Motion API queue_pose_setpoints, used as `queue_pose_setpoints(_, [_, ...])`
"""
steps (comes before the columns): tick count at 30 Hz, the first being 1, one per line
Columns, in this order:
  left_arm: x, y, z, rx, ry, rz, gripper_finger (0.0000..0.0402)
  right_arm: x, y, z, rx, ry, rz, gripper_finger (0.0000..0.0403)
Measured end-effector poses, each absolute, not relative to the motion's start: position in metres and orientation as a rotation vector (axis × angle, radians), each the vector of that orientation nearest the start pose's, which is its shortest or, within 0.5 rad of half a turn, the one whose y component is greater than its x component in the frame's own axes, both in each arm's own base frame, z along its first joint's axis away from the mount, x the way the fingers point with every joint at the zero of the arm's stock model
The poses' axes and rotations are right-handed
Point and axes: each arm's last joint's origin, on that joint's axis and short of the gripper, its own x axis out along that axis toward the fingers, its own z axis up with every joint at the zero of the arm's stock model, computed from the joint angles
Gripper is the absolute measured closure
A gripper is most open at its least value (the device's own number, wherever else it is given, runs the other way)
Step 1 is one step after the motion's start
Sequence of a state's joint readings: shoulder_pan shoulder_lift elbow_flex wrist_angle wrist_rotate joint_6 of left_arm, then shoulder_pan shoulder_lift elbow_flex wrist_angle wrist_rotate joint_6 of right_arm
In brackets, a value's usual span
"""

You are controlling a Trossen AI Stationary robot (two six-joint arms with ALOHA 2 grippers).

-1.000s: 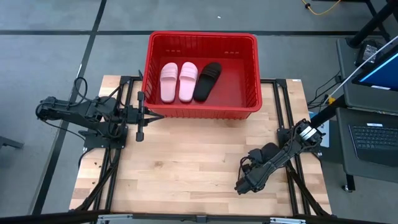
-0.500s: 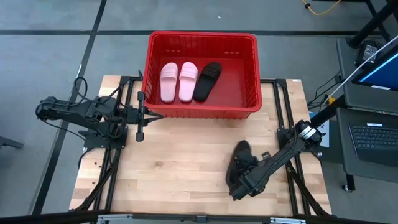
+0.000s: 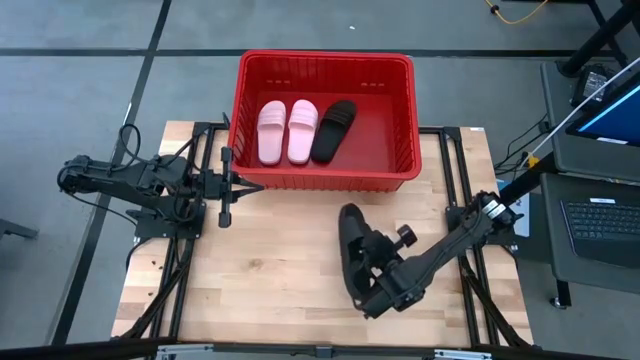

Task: Pick and place slides into bin
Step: Put the black slide into the red bin

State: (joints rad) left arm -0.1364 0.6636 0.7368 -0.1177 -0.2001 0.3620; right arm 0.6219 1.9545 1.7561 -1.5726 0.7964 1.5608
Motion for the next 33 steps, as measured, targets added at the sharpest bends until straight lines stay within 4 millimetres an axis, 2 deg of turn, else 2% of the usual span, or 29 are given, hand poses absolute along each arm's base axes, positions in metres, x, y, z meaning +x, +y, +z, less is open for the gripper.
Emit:
queue_pose_setpoints(10, [0.147,-0.014,0.34,0.357,0.056,0.069,0.04,0.315,0.184,0.333,-0.078,0.57,-0.86,0.0389])
queue_pose_setpoints(16, [0.147,-0.014,0.34,0.345,0.056,0.074,0.04,0.325,0.167,0.356,-0.201,0.467,-0.91,0.0389])
queue_pose_setpoints(20, [0.147,-0.012,0.341,0.28,0.054,0.149,0.0399,0.336,0.143,0.362,-0.19,0.474,-0.972,0.0389])
queue_pose_setpoints(29, [0.147,-0.01,0.341,0.281,0.061,0.199,0.0399,0.356,0.074,0.377,-0.241,0.459,-1.174,0.0389])
queue_pose_setpoints(33, [0.146,-0.008,0.341,0.307,0.075,0.275,0.04,0.36,0.044,0.381,-0.247,0.488,-1.244,0.0389])
